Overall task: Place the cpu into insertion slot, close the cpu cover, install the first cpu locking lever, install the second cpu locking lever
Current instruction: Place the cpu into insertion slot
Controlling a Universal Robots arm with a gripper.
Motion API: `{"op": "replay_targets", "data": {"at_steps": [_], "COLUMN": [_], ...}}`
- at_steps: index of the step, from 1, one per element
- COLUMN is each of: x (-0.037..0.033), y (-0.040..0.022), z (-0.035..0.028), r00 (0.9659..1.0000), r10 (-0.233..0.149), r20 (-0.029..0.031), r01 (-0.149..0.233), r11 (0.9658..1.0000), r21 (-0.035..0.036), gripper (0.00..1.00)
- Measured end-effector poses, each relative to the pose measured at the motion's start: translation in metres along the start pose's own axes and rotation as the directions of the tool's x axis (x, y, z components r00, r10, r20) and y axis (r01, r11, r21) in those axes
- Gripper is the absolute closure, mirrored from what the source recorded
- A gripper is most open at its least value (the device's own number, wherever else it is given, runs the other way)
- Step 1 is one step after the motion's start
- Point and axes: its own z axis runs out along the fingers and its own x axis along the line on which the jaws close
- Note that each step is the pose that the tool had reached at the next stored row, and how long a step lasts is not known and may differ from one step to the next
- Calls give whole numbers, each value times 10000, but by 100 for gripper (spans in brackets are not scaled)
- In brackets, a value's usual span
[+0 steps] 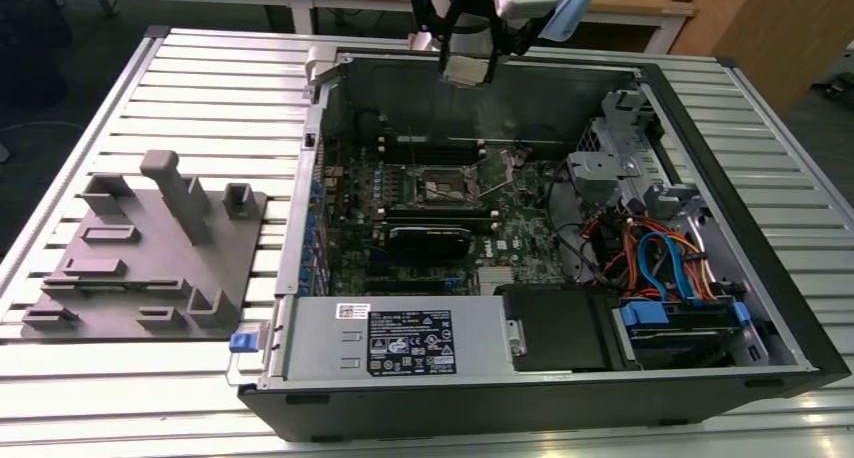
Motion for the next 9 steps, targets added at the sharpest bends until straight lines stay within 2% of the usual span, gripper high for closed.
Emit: {"op": "replay_targets", "data": {"at_steps": [4, 9], "x": [0, 0], "y": [0, 0], "z": [0, 1], "r00": [10000, 9988], "r10": [50, 496], "r20": [5, 44], "r01": [-50, -496], "r11": [10000, 9988], "r21": [-1, -9], "gripper": [46, 46]}}
